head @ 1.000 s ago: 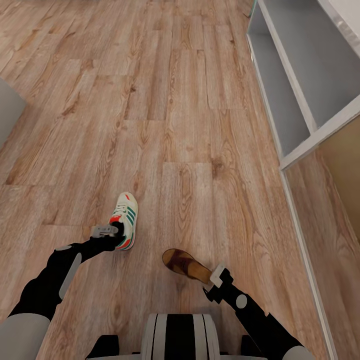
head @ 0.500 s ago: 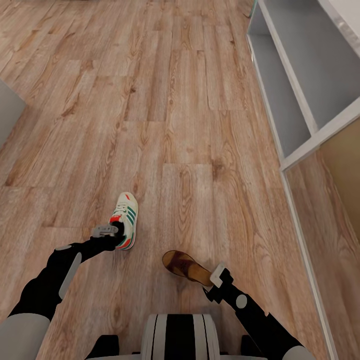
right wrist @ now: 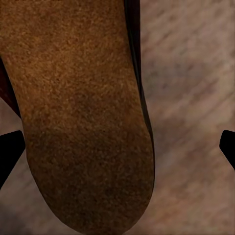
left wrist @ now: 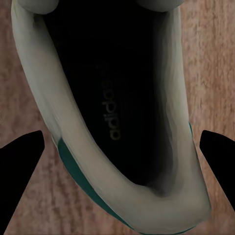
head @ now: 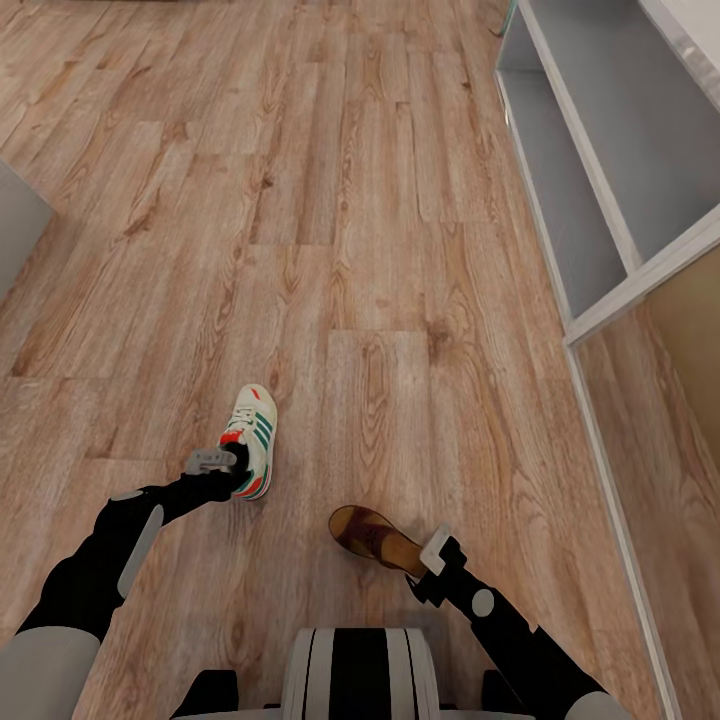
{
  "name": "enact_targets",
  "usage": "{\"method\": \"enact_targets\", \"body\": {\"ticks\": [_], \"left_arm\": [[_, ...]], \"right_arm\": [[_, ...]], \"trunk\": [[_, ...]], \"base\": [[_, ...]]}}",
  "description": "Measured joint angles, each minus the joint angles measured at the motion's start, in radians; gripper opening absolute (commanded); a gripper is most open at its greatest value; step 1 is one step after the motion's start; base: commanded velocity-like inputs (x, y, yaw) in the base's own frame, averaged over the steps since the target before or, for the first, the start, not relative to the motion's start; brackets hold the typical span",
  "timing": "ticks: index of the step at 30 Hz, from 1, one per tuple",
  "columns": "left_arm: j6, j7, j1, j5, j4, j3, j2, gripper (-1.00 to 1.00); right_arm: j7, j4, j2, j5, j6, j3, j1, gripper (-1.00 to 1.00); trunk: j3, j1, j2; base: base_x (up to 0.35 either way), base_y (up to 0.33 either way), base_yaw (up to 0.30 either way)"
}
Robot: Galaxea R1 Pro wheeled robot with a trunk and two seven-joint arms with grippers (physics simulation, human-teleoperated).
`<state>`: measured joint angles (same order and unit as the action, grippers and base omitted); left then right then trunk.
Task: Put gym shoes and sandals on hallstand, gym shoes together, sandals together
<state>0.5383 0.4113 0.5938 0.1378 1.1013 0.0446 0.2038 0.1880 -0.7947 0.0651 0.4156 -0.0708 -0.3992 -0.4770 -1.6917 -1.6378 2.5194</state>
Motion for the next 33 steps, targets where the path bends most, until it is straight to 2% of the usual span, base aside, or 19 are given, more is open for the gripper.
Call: {"method": "enact_targets", "body": {"ticks": [2,8,12,13,33], "left_arm": [[-0.001,0.0,0.0,-0.002,0.0,0.0,0.0,-1.0],[-0.003,0.0,0.0,-0.017,0.037,0.002,0.0,-1.0],[-0.002,0.0,0.001,-0.014,0.037,0.003,0.0,-1.0],[-0.003,0.0,0.001,-0.013,0.037,0.003,0.0,-1.0],[-0.004,0.0,0.0,-0.009,0.037,0.004,0.001,-1.0]], "right_arm": [[0.0,0.0,0.0,0.0,0.0,0.0,0.0,1.0],[0.0,0.001,0.0,0.0,0.0,0.0,0.0,1.0],[0.0,0.001,0.0,0.0,0.0,0.001,0.0,1.0],[0.0,0.001,0.0,0.0,0.0,0.0,0.0,-1.0],[0.0,0.0,0.0,0.005,0.001,0.001,0.0,-1.0]], "trunk": [[0.0,0.0,0.0],[-0.023,-0.003,0.001],[-0.023,-0.003,0.001],[-0.023,-0.003,0.001],[-0.023,-0.003,0.001]], "base": [[0.0,0.0,0.0],[0.0,0.0,0.0],[0.0,0.0,0.0],[0.0,0.0,0.0],[0.0,0.0,0.0]]}}
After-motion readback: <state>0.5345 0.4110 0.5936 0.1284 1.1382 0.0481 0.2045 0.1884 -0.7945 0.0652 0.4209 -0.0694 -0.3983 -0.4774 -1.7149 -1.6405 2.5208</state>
